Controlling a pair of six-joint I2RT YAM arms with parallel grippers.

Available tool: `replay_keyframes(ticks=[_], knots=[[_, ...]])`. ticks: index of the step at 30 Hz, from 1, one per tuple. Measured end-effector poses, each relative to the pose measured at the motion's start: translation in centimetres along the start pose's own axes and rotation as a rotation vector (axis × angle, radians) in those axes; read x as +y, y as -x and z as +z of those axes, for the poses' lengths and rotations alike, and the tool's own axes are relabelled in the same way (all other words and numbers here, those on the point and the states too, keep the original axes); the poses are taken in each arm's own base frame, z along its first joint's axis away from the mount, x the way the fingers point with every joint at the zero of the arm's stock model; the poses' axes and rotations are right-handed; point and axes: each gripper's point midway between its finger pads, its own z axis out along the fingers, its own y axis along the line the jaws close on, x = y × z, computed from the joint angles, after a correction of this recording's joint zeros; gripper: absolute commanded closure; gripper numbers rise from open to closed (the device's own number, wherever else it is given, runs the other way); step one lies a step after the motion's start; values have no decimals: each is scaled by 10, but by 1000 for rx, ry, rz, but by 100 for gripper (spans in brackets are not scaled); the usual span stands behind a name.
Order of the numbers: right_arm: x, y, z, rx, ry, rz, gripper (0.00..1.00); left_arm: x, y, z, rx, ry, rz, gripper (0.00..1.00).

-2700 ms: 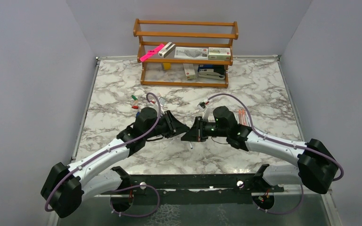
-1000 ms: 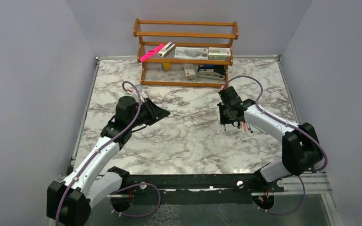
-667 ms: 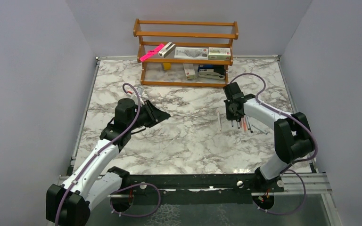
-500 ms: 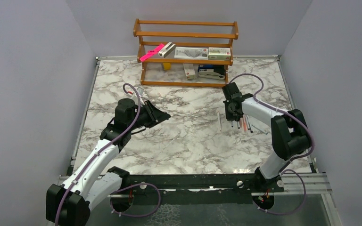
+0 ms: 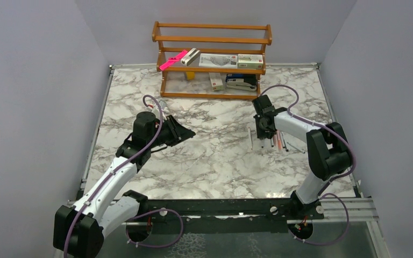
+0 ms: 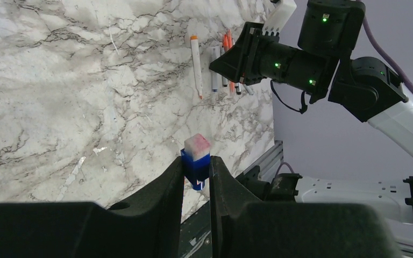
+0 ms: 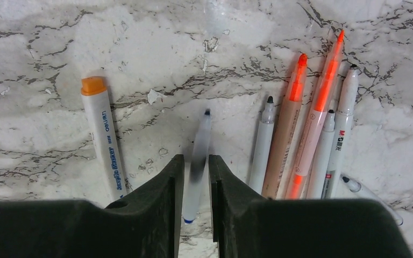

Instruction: Open the pen caps

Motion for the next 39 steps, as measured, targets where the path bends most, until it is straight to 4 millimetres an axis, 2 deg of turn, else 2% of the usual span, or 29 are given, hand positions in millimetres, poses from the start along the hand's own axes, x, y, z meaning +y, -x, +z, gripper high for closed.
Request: replay_keyframes(ticks=[9,17,27,34,39], knots=[[2,1,0,-2,9,1,75,2,0,3,6,5,-1,95],[9,0,-3,-6,52,17,62,16,-4,13,47,52,-15,95],[24,18,-54,-127,216,67,45,10,5,19,67,76,0,95],[33,26,-93,-210,331,74,41,9,14,29,73,102,0,94],[38,30,-116,-258,402,71,40,6,30,40,56,126,19,95]])
